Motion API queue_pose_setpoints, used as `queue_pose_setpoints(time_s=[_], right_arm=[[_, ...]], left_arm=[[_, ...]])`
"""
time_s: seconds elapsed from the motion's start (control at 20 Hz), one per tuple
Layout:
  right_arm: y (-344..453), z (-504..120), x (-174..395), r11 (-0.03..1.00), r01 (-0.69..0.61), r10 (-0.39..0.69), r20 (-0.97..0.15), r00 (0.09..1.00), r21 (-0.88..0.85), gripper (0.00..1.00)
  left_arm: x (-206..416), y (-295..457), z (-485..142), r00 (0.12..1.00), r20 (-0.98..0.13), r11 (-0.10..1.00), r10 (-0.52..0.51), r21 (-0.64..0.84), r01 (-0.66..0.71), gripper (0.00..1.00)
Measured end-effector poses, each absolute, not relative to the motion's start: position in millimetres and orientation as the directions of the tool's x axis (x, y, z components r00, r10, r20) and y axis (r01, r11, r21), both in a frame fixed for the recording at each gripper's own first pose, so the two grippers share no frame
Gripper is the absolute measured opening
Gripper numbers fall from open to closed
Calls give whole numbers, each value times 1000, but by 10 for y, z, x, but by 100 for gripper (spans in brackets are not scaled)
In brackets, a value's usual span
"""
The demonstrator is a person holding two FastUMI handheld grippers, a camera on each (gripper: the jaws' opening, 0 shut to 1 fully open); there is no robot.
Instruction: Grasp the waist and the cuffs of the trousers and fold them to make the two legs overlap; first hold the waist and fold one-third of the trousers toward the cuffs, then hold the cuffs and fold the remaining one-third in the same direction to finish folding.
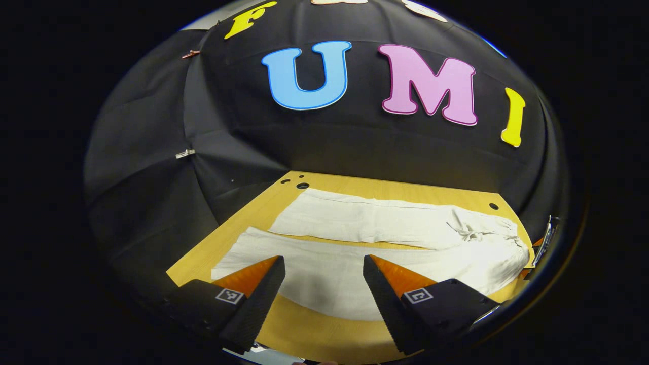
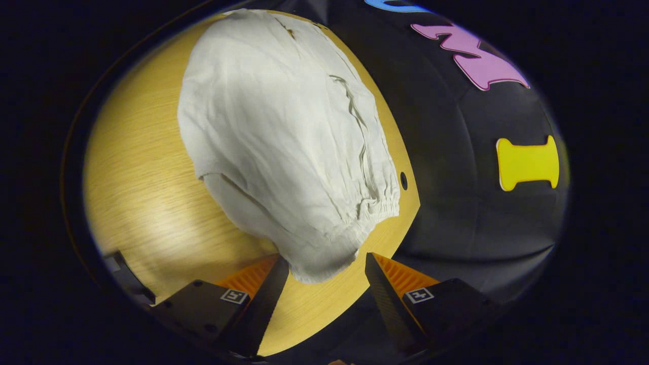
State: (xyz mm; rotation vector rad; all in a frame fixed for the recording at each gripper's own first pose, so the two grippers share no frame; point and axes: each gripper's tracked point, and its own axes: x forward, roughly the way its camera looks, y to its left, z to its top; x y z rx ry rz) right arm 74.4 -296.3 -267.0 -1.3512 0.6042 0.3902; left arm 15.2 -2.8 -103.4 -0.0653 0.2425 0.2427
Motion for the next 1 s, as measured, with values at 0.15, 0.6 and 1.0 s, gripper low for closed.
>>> queue_pose_setpoints(time_s=[0.15, 0.6, 1.0], right_arm=[[-2917, -2731, 783, 116, -597, -77, -607, 791, -794, 93], [-2968, -2880, 818, 164, -663, -124, -682, 721, -731, 49], [-3002, -2950, 897, 208, -709, -196, -739, 645, -674, 25]], left_arm=[[97, 29, -1108, 935, -256, 965, 245, -34, -261, 98], [-25, 384, -1464, 901, -309, 951, 305, 46, -306, 98], [-193, 878, -1962, 844, -409, 936, 347, 201, -288, 98]])
